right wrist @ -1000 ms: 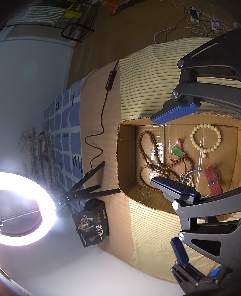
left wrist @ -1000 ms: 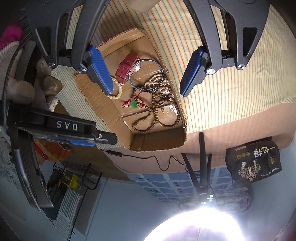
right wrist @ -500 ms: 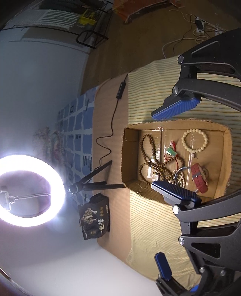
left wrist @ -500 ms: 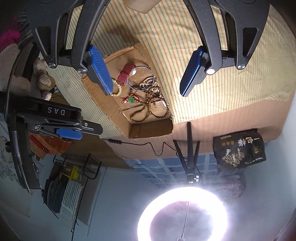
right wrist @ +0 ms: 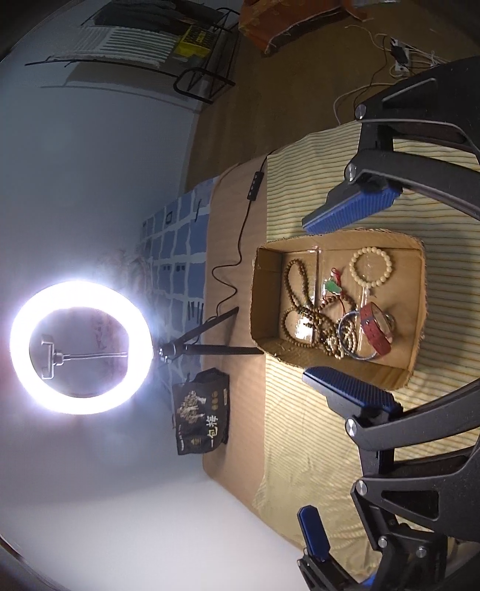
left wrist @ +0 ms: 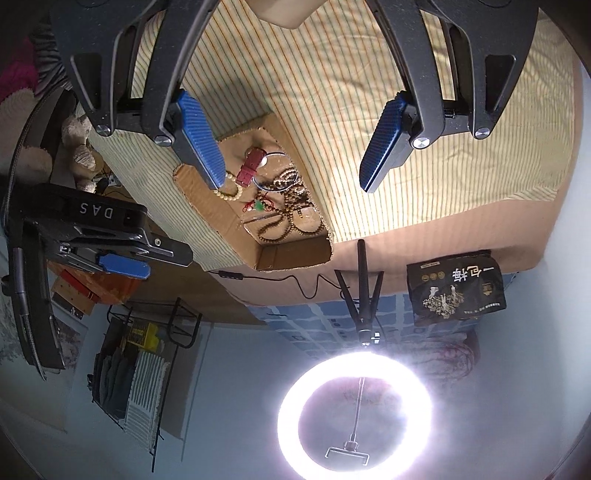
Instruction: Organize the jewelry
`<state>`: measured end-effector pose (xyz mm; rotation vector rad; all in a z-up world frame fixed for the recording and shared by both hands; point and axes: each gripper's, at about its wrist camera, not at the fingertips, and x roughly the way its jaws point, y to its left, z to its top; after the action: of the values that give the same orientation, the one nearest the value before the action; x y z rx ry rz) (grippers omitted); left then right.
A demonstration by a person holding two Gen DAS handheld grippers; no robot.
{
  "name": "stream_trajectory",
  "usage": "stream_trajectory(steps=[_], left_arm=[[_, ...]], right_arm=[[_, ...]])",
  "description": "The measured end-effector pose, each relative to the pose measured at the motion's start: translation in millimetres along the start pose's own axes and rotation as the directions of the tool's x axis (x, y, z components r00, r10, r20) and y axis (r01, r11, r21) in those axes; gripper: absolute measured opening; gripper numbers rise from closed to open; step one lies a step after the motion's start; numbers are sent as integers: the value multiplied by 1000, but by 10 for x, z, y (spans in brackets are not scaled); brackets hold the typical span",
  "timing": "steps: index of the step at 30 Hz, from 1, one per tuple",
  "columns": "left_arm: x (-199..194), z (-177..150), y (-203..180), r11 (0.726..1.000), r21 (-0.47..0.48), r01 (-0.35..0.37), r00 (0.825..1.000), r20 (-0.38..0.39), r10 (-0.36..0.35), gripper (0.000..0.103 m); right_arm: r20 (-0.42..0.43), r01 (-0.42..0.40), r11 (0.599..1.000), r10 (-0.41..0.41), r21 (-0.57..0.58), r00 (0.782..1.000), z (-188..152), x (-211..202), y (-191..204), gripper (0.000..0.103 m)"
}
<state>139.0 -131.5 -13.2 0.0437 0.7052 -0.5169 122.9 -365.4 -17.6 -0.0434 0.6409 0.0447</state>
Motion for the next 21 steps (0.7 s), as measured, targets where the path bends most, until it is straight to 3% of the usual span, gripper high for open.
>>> stream_trajectory(steps=[15,18,21], left_arm=[[-364,-154,92,996,3,-86,996,34,86,89],[-408,-181,124,995,-9,-96,995,38,96,98],[-449,-203,139,994,-13,-105,993,48,106,100]], right_arm=[[56,19,999,-16,-50,998,-204,-265,240,81],[64,16,998,-13,-53,998,-240,-299,281,81],[72,12,998,-8,-59,997,-271,-338,312,81]])
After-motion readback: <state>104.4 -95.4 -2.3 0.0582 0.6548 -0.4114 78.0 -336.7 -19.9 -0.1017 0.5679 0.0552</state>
